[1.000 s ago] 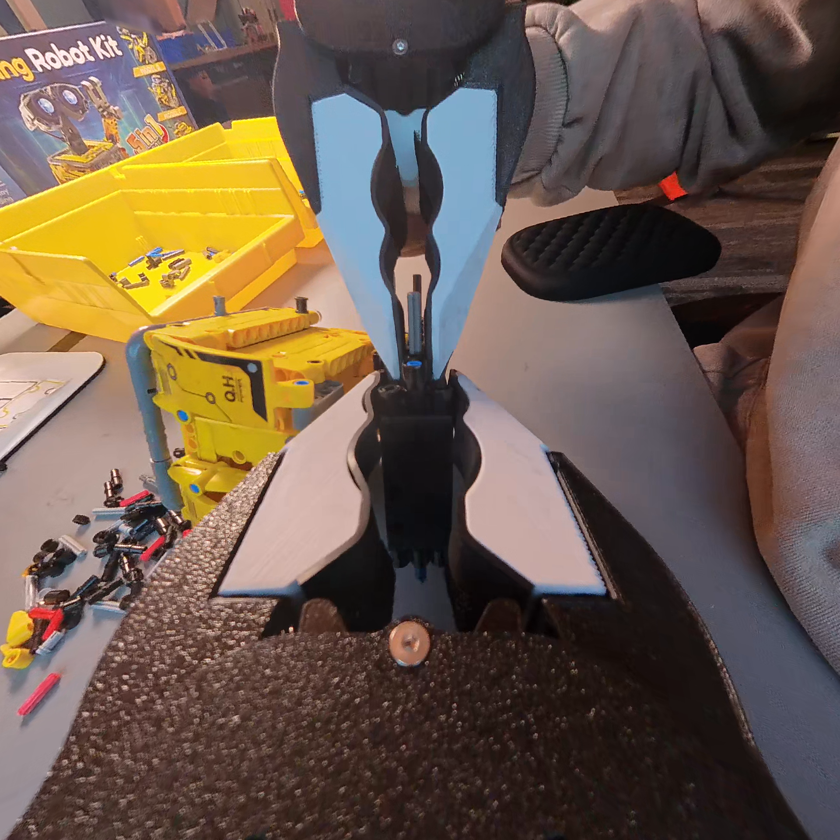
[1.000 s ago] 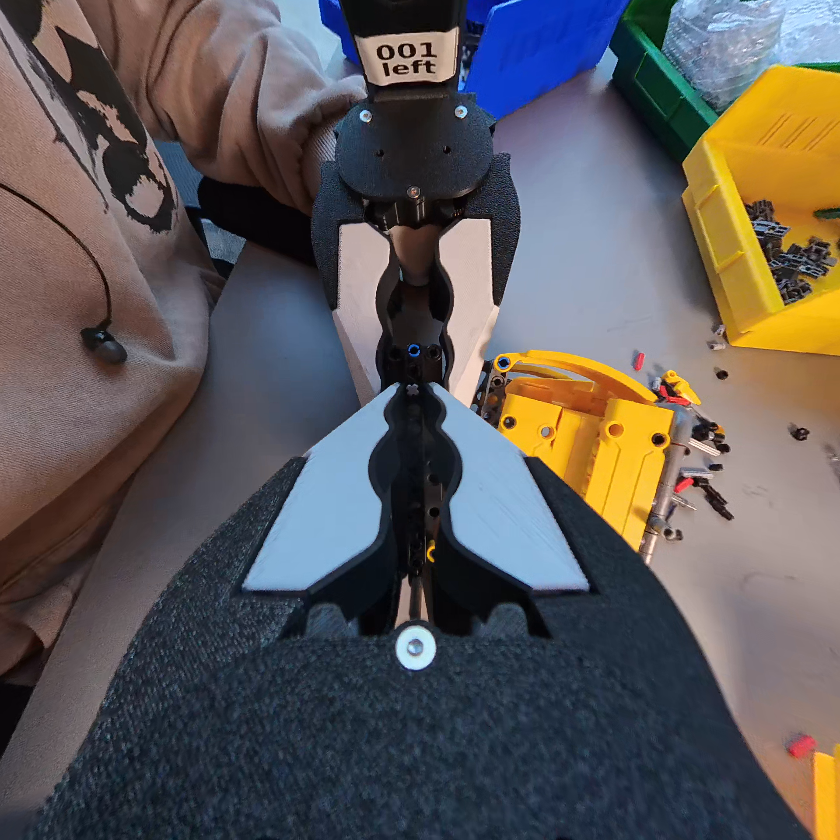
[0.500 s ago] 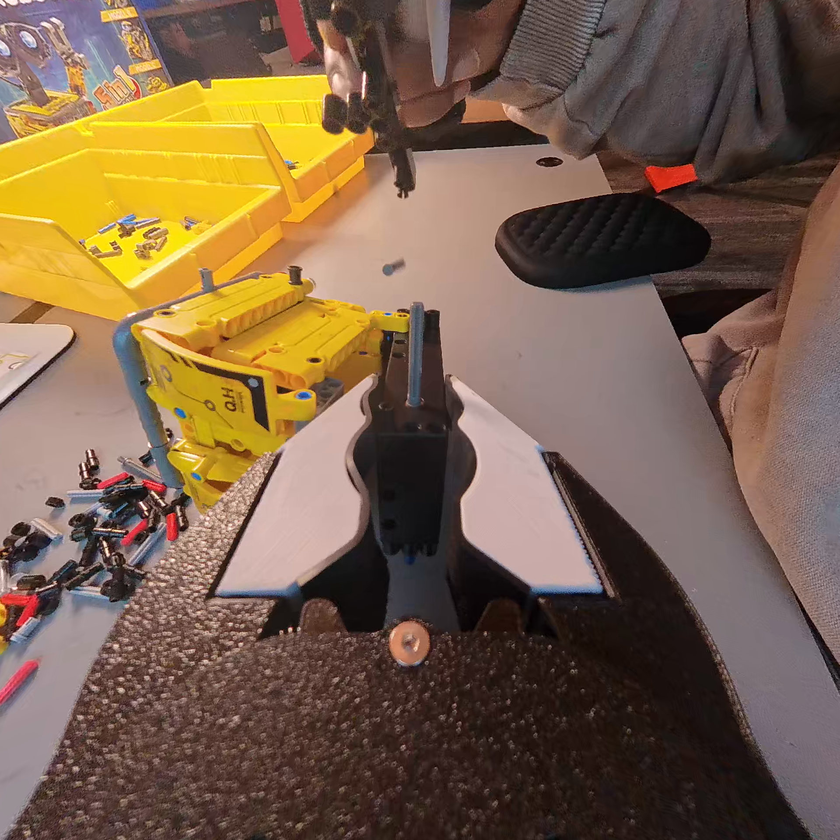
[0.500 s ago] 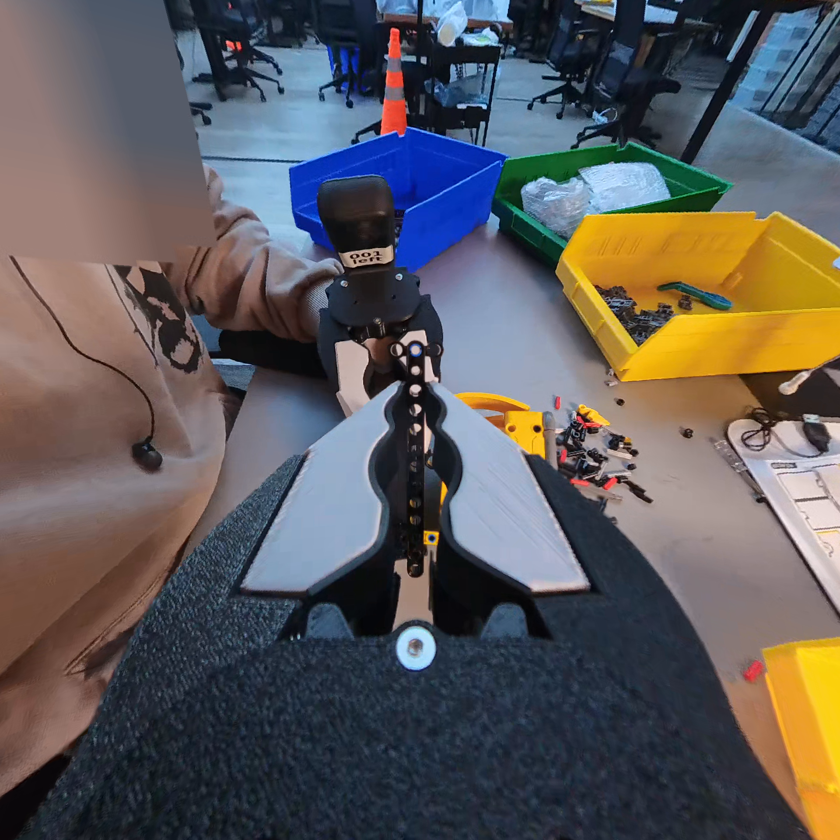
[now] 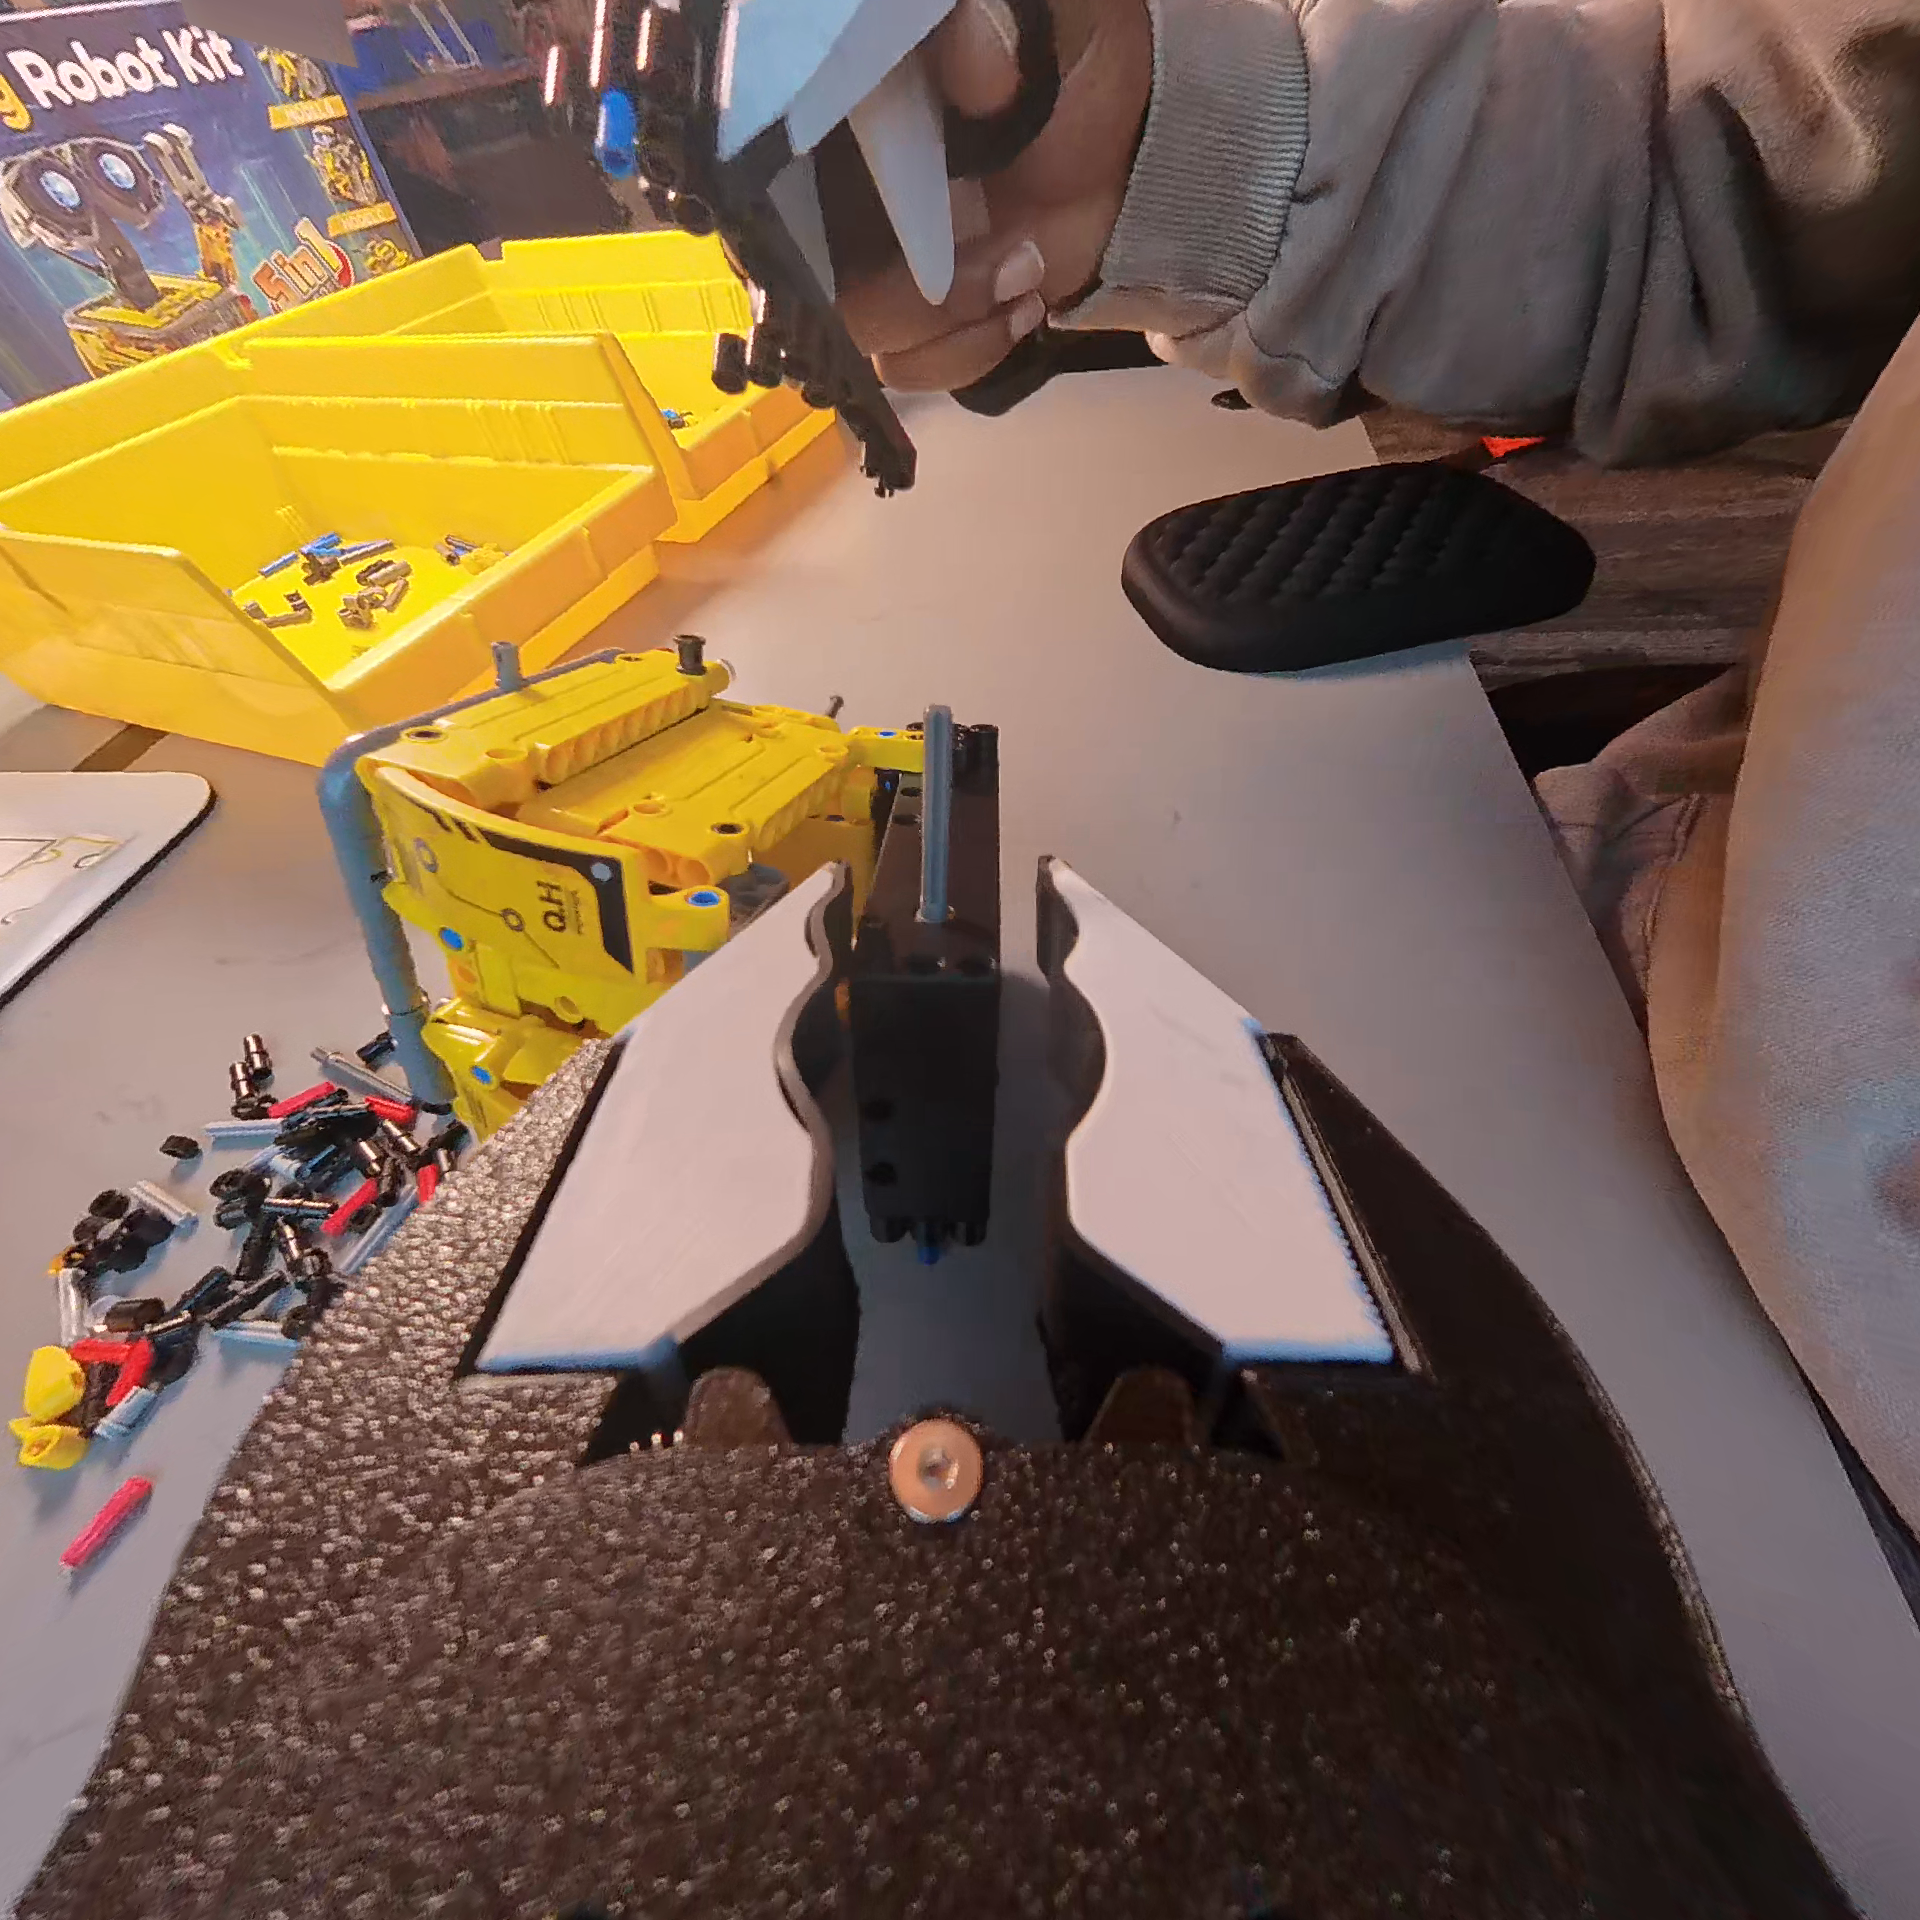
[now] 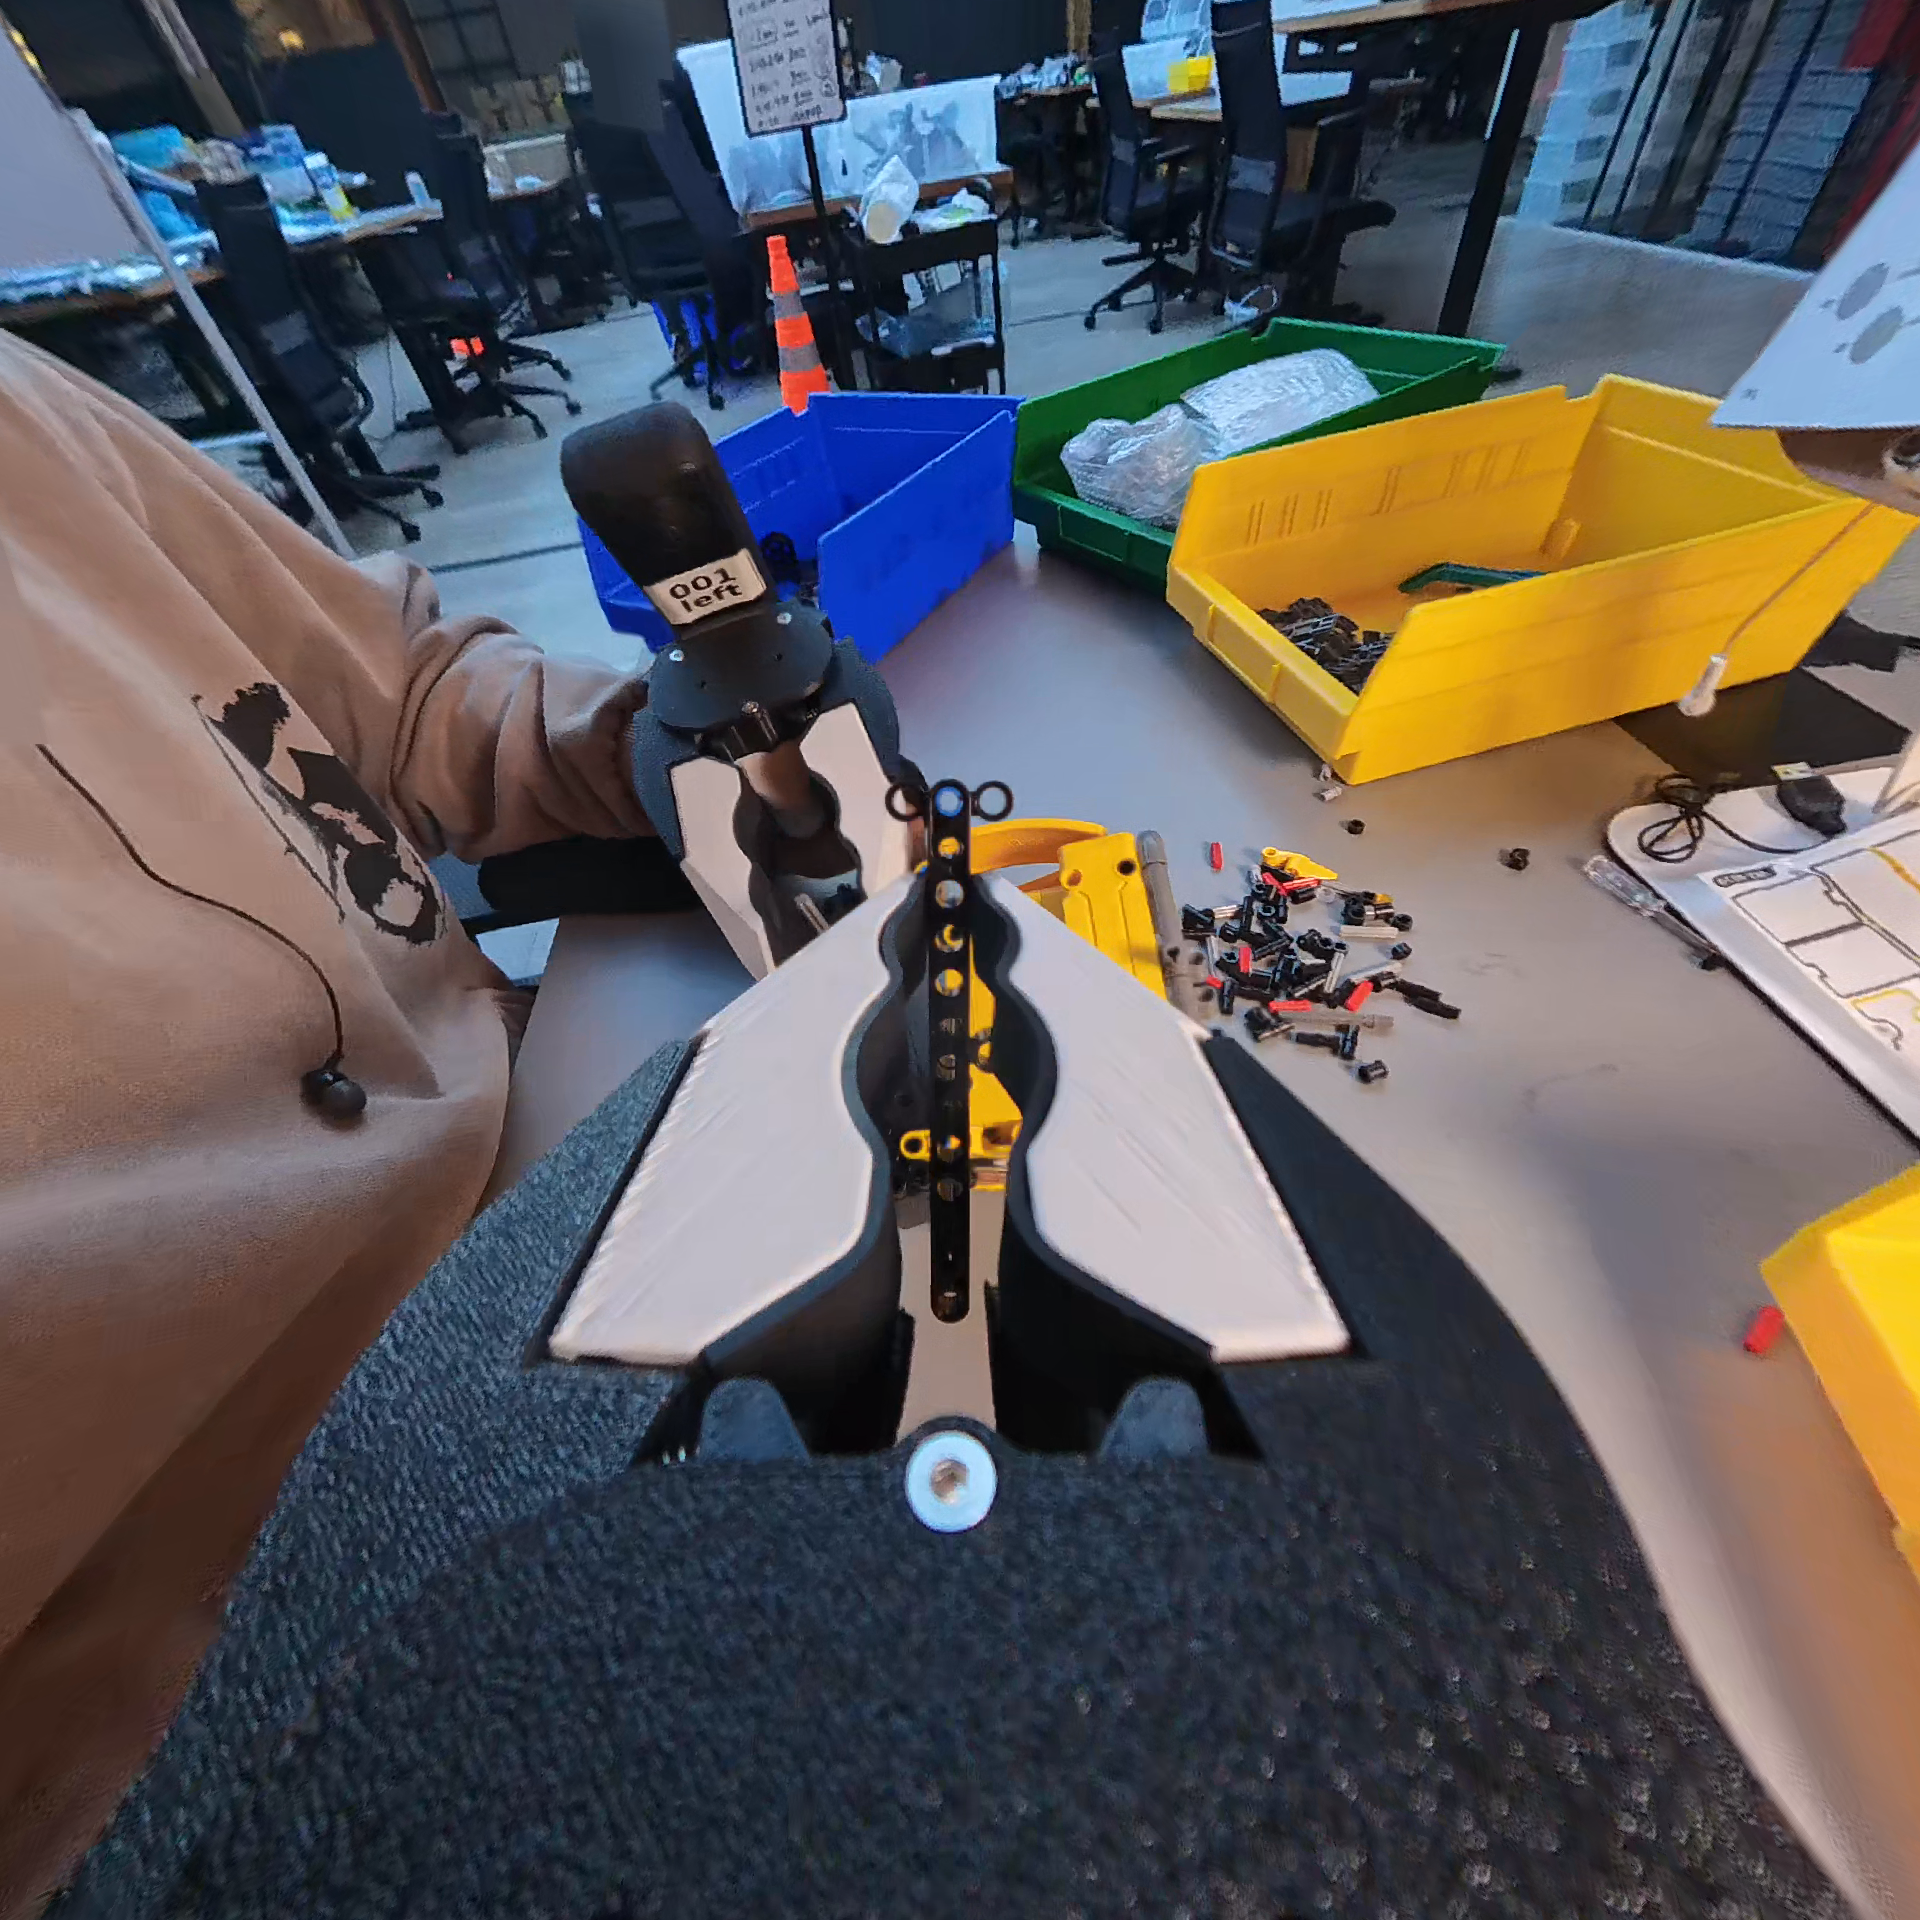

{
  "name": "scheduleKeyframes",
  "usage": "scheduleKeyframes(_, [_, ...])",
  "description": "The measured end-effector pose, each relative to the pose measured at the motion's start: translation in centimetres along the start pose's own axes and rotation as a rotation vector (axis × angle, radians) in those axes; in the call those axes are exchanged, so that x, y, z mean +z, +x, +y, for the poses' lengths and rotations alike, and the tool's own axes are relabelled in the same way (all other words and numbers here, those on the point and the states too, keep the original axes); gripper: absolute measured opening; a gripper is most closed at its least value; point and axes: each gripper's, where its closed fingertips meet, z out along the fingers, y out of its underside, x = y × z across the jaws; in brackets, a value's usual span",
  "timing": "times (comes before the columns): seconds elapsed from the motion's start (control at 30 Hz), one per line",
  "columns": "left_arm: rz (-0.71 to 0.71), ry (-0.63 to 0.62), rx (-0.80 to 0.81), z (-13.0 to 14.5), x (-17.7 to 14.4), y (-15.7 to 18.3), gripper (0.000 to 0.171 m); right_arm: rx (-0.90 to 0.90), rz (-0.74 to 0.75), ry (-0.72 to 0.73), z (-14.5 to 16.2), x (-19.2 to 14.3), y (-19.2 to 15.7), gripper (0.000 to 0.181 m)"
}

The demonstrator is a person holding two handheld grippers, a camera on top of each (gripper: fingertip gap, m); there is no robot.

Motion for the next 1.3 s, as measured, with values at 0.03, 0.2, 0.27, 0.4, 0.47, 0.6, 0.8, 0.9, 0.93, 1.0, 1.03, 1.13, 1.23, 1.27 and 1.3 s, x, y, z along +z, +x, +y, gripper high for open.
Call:
scheduleKeyframes(0.03, [0.0,-0.005,0.015,0.0,-0.2,0.0,0.035,0.018,0.009,0.016,0.1,-0.4,0.3,0.006])
scheduleKeyframes(0.2, [0.025,-0.041,0.058,0.6,-1.7,0.1,0.034,0.091,0.063,0.103,-0.1,-3.1,1.8,0.006])
scheduleKeyframes(0.27, [0.023,-0.057,0.066,0.9,-2.1,-0.1,0.032,0.124,0.077,0.142,-0.1,-4.1,2.2,0.006])
scheduleKeyframes(0.4, [0.011,-0.101,0.081,1.7,-1.8,-0.3,0.027,0.187,0.091,0.186,0.5,-5.0,2.8,0.006])
scheduleKeyframes(0.47, [0.014,-0.094,0.072,1.7,-1.7,-0.3,0.027,0.203,0.104,0.19,1.0,-5.1,3.1,0.006])
scheduleKeyframes(0.6, [0.024,-0.081,0.057,1.6,-1.5,-0.3,0.027,0.223,0.108,0.195,1.7,-5.0,3.3,0.006])
scheduleKeyframes(0.8, [0.02,-0.068,0.067,1.5,-1.0,-0.6,0.027,0.245,0.106,0.208,2.2,-4.8,3.5,0.006])
scheduleKeyframes(0.9, [0.005,-0.063,0.082,1.4,-0.5,-0.9,0.027,0.264,0.101,0.231,2.3,-4.7,3.7,0.006])
scheduleKeyframes(0.93, [-0.001,-0.062,0.088,1.3,-0.3,-1.1,0.027,0.273,0.094,0.247,2.2,-4.6,3.7,0.006])
scheduleKeyframes(1.0, [-0.014,-0.062,0.098,1.3,0.2,-1.5,0.027,0.289,0.069,0.291,1.7,-4.5,3.5,0.005])
scheduleKeyframes(1.03, [-0.02,-0.062,0.1,1.2,0.4,-1.6,0.027,0.3,0.058,0.311,1.5,-4.4,3.5,0.005])
scheduleKeyframes(1.13, [-0.038,-0.065,0.088,1.2,0.9,-2.1,0.028,0.315,0.046,0.34,1.4,-4.2,3.8,0.005])
scheduleKeyframes(1.23, [-0.035,-0.035,0.056,0.9,0.7,-2.2,0.031,0.323,0.037,0.357,1.4,-4.1,3.9,0.006])
scheduleKeyframes(1.27, [-0.035,-0.014,0.04,0.5,0.4,-2.2,0.032,0.328,0.034,0.363,1.5,-4.1,4.0,0.006])
scheduleKeyframes(1.3, [-0.036,0.008,0.024,0.2,0.1,-2.2,0.034,0.336,0.033,0.368,1.6,-4.1,4.0,0.005])
